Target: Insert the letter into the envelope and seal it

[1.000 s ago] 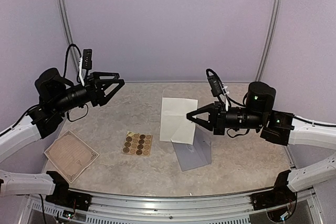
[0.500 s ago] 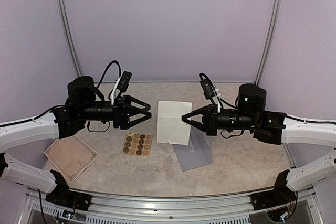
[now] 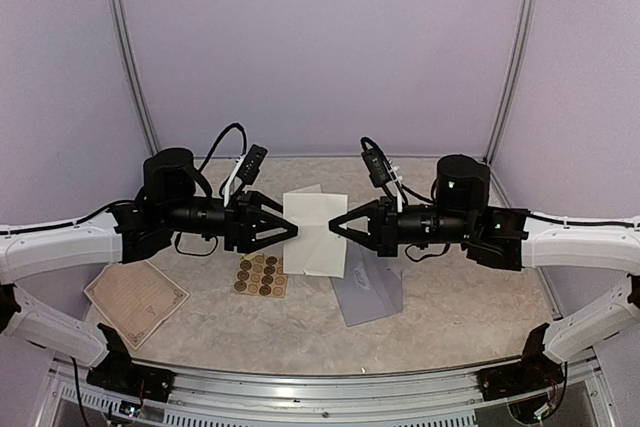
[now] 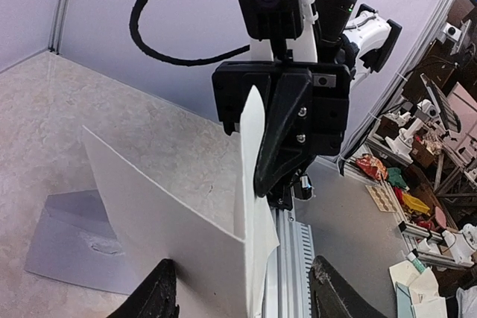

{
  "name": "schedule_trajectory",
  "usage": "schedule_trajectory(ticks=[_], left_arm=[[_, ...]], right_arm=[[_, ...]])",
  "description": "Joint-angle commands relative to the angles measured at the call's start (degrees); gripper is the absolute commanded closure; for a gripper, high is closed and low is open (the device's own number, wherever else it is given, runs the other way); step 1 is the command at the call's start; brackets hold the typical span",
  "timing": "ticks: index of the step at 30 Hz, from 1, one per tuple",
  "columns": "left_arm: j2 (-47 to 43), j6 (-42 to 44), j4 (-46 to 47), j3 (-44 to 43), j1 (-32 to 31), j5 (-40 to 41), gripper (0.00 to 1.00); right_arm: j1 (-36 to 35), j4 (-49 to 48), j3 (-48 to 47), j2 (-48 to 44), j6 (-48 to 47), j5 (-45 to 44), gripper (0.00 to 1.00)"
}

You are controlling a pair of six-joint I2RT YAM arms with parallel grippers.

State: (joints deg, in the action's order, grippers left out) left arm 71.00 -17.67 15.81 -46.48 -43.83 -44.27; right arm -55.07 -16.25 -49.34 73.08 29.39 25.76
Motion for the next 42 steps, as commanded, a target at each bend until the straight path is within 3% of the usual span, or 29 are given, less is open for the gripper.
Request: schedule_trajectory(ticks=[1, 8, 17, 21, 28, 31, 36, 42], left_arm=[[0.70, 0.18, 0.23, -2.01, -0.71, -1.30, 0.48], [1.03, 0.35, -0.03, -2.20, -0.73, -0.92, 0.99], [0.06, -0.09, 2.31, -1.29, -0.72, -2.57, 1.00], [-0.70, -1.24, 4.89, -0.34, -0.73, -5.01, 1.00], [-1.39, -1.48, 5.80, -0.02, -0.73, -5.82, 1.00], [-1.52, -1.49, 5.81, 0.03, -0.72, -5.82, 1.00], [-1.79, -1.40, 5.81, 0.08, -0.73, -5.74, 1.00], [-1.92, -1.18, 5.57, 0.08, -0.73, -5.34, 1.00]], right_arm=[[-0.94, -1.97, -2.13, 1.63, -0.78, 0.84, 1.00], [-1.04, -1.59, -1.52, 0.63, -0.92, -1.78, 0.98], [-0.93, -2.51, 3.26, -4.76, 0.09, -8.83, 0.15], [-0.92, -2.86, 3.69, -3.69, 0.39, -7.63, 0.01], [-1.24, -6.16, 1.36, 1.80, 1.25, 2.17, 0.01], [-1.49, -9.32, 0.53, 2.94, 2.23, 4.80, 0.08], [-1.53, -15.67, 0.22, 4.45, 4.61, 9.06, 0.39], [-1.73, -18.31, 0.26, 5.16, 5.90, 10.15, 0.66]])
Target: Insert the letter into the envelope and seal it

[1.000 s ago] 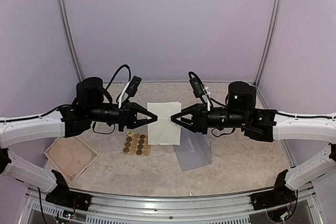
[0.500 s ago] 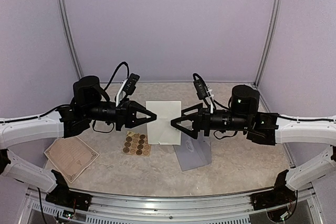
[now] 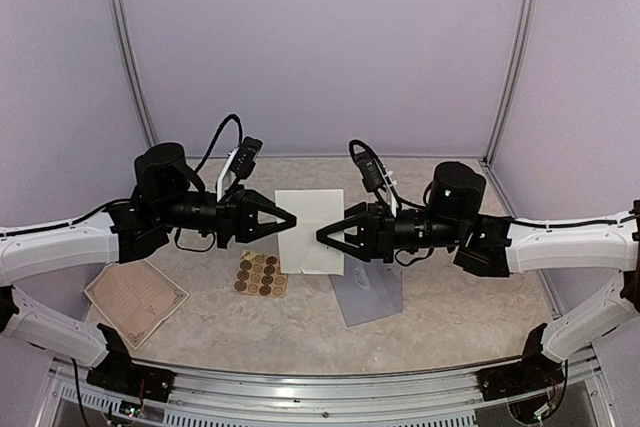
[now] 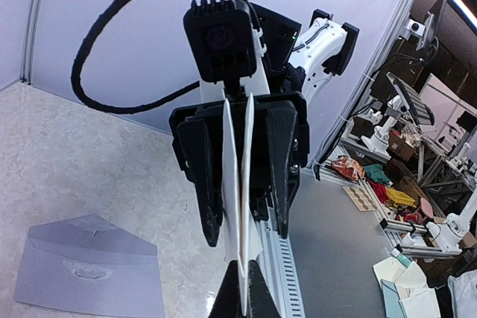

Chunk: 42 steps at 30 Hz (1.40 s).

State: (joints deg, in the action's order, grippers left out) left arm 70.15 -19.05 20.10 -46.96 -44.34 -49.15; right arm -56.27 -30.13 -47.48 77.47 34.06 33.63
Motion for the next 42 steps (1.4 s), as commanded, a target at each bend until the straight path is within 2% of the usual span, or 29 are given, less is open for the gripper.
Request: schedule_trajectory(ticks=[1, 6, 8, 9, 12, 13, 15, 18, 21, 25, 30, 33, 42], left_arm=[[-1.07, 0.23, 1.24, 0.55, -0.22, -0.43, 1.00], [-0.94, 1.81, -1.13, 0.11, -0.22, 2.25, 1.00], [-0.81, 2.97, -3.40, -0.21, -0.22, 5.71, 1.00], [-0.74, 3.49, -4.46, -0.35, -0.22, 7.71, 0.97], [-0.46, 4.85, -7.67, -0.92, -0.29, 14.87, 0.76], [-0.45, 4.97, -8.86, -1.08, -0.31, 17.77, 0.64], [-0.57, 3.21, -10.48, -1.31, -0.46, 26.09, 0.47], [-1.08, -4.44, -10.17, 1.44, -1.28, 41.80, 0.36], [-0.25, -13.81, -9.66, 4.46, -2.27, 51.51, 0.32], [3.17, -24.47, -8.03, 6.31, -5.57, 57.04, 0.32], [10.08, -29.53, -5.25, 4.47, -11.01, 58.67, 0.39], [15.46, -32.25, -2.39, 3.25, -11.62, 55.83, 0.46], [27.96, -35.28, 0.50, -1.80, -12.35, 49.56, 0.52]], right_arm=[[-0.57, -4.68, -1.50, 0.69, 1.38, 2.10, 0.70], [-0.52, -3.61, -0.41, -1.24, 1.17, -3.13, 1.00], [-0.48, -1.01, -0.01, -2.72, 0.47, -7.39, 1.00], [-0.39, 1.34, -0.29, -3.51, 0.03, -9.79, 1.00], [0.13, 11.71, -1.54, -5.83, -1.43, -16.93, 1.00], [0.53, 15.38, -1.90, -6.52, -1.66, -18.53, 1.00], [2.13, 22.40, -2.33, -7.60, -1.61, -20.70, 1.00], [7.61, 32.89, -1.72, -9.26, -0.48, -20.69, 1.00], [13.78, 39.98, -0.27, -10.06, -0.31, -18.17, 1.00], [21.97, 45.48, 0.76, -9.02, -3.25, -12.95, 1.00], [28.45, 50.24, -0.88, -4.17, -7.71, -8.35, 1.00], [29.56, 52.16, -2.60, -0.46, -9.68, -6.87, 1.00], [29.85, 54.12, -6.73, 8.21, -12.07, -2.24, 1.00]])
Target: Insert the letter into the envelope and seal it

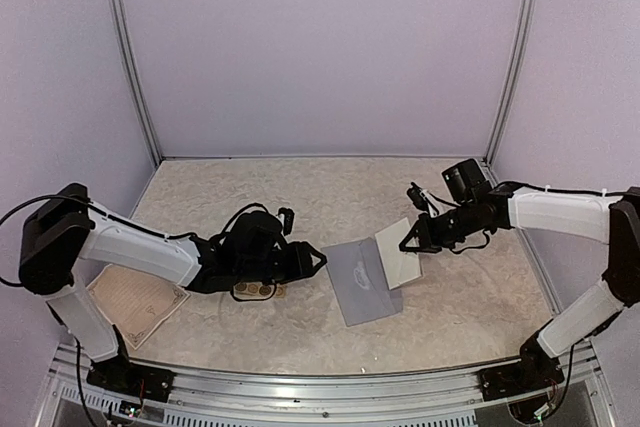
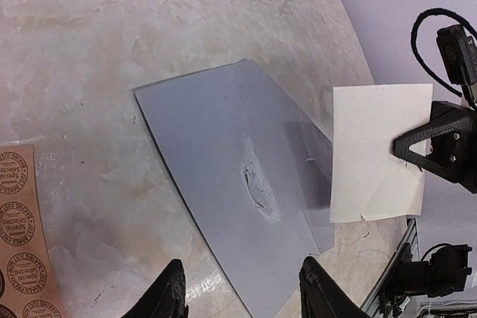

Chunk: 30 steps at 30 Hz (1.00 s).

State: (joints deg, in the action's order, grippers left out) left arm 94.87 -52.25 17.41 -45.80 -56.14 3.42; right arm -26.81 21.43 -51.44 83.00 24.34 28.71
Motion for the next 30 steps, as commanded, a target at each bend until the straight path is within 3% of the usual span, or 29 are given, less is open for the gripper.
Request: schedule_trajectory(ticks=[1, 16, 30], left_arm=[[4.27, -2.26, 3.38, -3.32, -0.55, -3.06, 0.52], [13.62, -1.75, 4.59, -5.35, -0.55, -8.27, 0.52], [19.34, -2.75, 7.82, -6.62, -0.88, -10.60, 0.57]], right_arm=[[0.39, 2.72, -2.92, 3.66, -2.36, 2.56, 1.00], [0.45, 3.00, -4.06, 11.71, -1.68, -3.03, 1.00], [0.24, 0.44, -2.53, 13.62, -0.38, -2.48, 1.00]])
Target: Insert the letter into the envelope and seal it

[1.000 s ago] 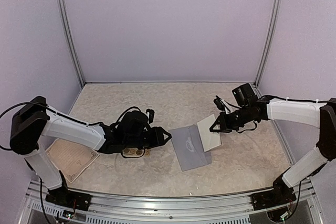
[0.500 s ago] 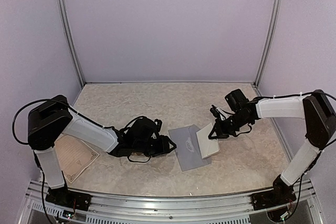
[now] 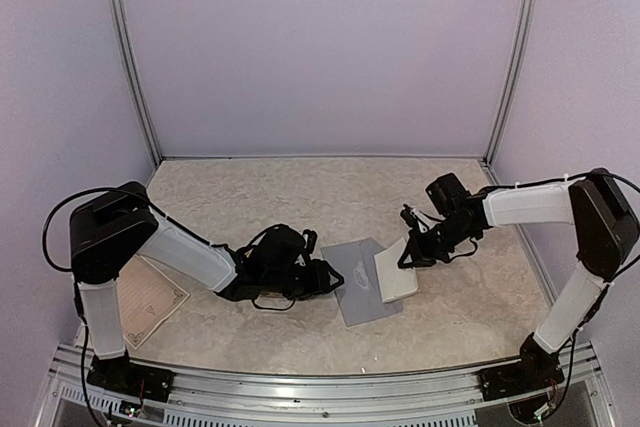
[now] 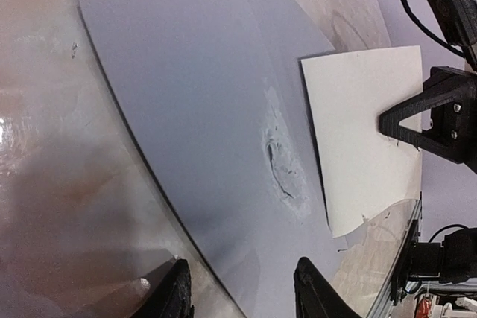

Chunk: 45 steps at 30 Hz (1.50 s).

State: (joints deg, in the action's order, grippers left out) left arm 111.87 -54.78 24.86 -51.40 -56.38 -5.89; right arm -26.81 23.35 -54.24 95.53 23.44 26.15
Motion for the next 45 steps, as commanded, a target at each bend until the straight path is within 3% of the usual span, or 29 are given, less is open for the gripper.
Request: schedule_trajectory(ticks=[1, 37, 43, 45], left_arm=[[2.53, -0.21, 0.55, -1.06, -0.70, -1.53, 0.57], [5.28, -1.09, 2.30, -2.81, -2.32, -2.69, 0.58], [4.70, -0.70, 1.77, -2.59, -2.42, -1.07, 0.58], [3.43, -0.20, 1.28, -2.04, -2.42, 0.22, 0.58]], right_arm=[[0.20, -1.95, 0.47, 1.29, 0.66, 0.53, 1.00], [-7.07, -11.01, -1.18, 9.28, 7.50, 4.43, 1.00], [-7.22, -9.00, -2.63, 8.21, 6.67, 1.99, 1.00], [-7.26, -6.36, -3.63, 6.72, 5.43, -0.31, 0.91]])
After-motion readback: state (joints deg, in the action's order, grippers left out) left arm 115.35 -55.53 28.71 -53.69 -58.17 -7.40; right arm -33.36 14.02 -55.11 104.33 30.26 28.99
